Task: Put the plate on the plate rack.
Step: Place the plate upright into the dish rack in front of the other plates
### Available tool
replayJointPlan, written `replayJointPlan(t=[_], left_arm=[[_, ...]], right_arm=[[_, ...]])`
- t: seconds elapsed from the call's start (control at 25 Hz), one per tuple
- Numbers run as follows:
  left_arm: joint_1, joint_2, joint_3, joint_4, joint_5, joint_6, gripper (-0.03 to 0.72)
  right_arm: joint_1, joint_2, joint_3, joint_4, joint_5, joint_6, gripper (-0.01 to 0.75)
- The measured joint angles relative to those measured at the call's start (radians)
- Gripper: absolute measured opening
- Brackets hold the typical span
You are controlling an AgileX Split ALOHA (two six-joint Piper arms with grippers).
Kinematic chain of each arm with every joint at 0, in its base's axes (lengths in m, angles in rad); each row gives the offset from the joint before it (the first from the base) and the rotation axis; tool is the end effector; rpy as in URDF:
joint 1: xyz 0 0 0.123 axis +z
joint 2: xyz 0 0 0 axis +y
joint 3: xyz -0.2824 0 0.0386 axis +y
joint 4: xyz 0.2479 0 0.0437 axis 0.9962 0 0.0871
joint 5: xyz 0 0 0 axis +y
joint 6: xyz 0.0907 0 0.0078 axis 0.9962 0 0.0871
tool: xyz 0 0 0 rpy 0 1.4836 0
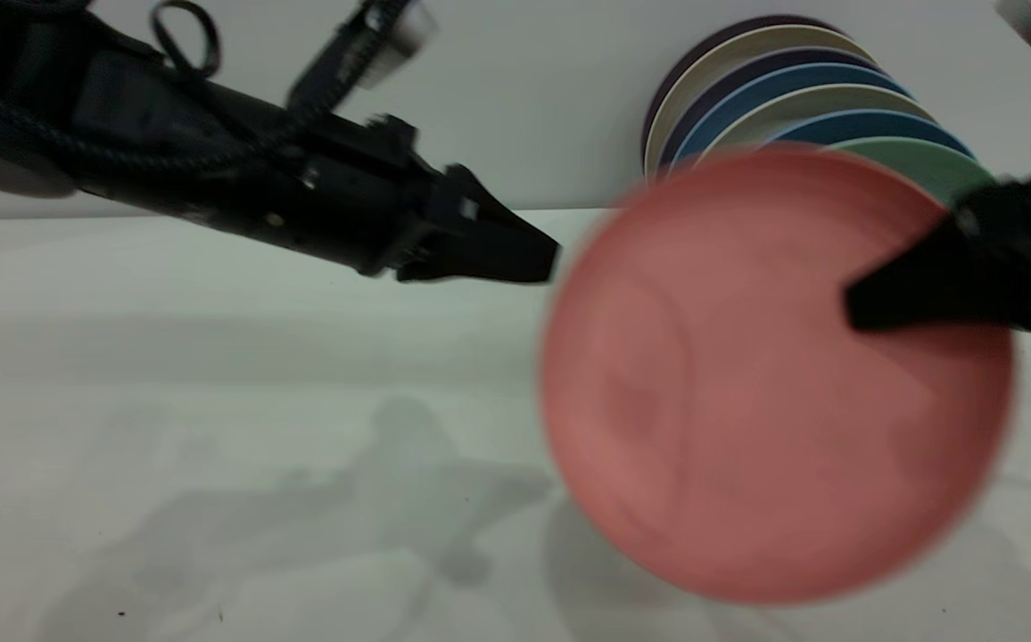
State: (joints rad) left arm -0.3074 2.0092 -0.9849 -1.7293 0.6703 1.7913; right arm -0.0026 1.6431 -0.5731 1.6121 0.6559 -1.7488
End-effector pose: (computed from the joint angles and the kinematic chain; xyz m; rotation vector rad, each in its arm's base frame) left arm 0.3361 -0.1654 0.1211 0.6925 2.2464 -0.9232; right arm 0.2583 0.0549 0.1467 -0.4059 2.3638 0.7597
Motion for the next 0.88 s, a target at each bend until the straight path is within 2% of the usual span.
replayJointPlan(t=[0.2,0.32,0.48,0.6,0.88], left_arm=[[0.137,-0.001,-0.001,0.041,-0.012,-0.109,0.305],[0.214,-0.001,-0.001,0.078,-0.033,-0.186,0.369],[0.292,-0.001,-0.001,0.132,-0.038,-0.235,0.384],[0.323,-0.001,-0.001,0.140,-0.039,-0.241,0.384],[0.326,-0.001,-0.001,0.166,-0.040,-0.242,0.387]], right_arm=[[-0.082,-0.106,0.001,-0.231,-0.018,-0.058,0.101],[-0.092,-0.206,0.001,-0.344,-0.022,-0.155,0.101],[-0.093,-0.287,-0.010,-0.419,-0.044,-0.372,0.101],[-0.093,-0.288,-0.069,-0.470,-0.049,-0.373,0.101],[-0.093,-0.219,-0.244,-0.564,-0.020,-0.373,0.101]])
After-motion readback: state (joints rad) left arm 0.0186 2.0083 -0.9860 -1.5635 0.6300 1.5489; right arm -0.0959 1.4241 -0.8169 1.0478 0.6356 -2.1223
